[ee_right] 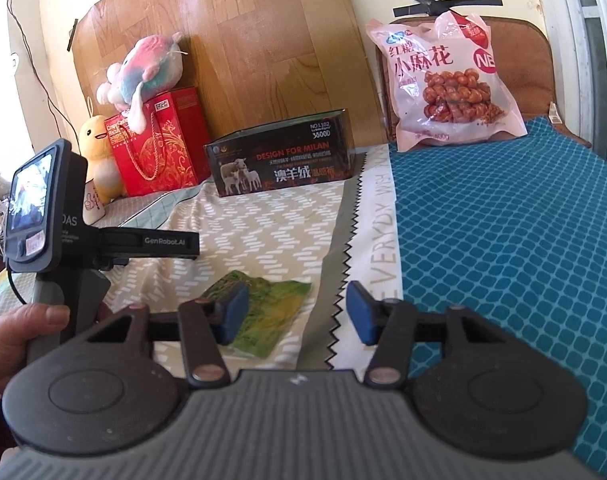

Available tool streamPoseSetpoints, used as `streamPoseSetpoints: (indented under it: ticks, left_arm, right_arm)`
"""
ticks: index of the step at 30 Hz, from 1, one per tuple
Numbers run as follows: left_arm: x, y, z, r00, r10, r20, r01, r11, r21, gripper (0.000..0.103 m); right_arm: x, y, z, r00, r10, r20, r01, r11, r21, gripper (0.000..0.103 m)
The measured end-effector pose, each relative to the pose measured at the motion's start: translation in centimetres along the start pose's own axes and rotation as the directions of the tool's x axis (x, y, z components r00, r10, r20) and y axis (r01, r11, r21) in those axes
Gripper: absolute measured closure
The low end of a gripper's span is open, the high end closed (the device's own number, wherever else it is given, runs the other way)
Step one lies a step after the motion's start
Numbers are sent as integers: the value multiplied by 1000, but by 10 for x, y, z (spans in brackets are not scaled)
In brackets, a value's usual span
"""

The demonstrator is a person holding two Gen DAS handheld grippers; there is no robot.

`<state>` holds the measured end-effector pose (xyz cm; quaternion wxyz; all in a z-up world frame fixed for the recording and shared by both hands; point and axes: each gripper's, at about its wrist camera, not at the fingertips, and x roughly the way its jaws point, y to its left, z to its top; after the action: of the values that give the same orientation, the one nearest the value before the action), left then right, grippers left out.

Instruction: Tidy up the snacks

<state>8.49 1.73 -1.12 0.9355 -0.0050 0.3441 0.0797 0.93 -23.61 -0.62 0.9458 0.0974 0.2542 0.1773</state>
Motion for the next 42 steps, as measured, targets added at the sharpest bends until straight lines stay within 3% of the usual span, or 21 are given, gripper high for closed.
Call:
streamPoseSetpoints:
  ticks: [9, 13, 17, 25, 35, 42]
  left_arm:
    - [1, 0, 1, 1000, -3, -7, 3, 1000, 1, 0]
    - [1, 0, 1, 1000, -4, -9, 4, 1000, 0, 0]
    - [0, -2, 0, 1000, -2, -10, 2, 1000, 2, 0]
    - [-2, -3, -2, 1000, -5, -4, 5, 1000, 16, 0]
    - [-2, -1, -2, 1000, -16, -6, 16, 1000, 11, 0]
    - [-2, 2, -1, 999, -30, -11, 30, 1000, 10, 0]
  right_arm:
    - [2, -5, -6, 999, 7, -36, -6, 999, 34, 48]
    - [7, -15, -8, 998, 10, -64, -3, 995, 100, 47]
    - [4, -23, -10, 998, 38, -48, -29, 984, 175, 47]
    - [2, -22, -15, 1000, 29, -10, -27, 980, 198, 46]
    - [0, -24, -20, 998, 60, 34, -66, 974, 218, 32]
    - [1, -28, -21, 990, 128, 57, -138, 962, 234, 18]
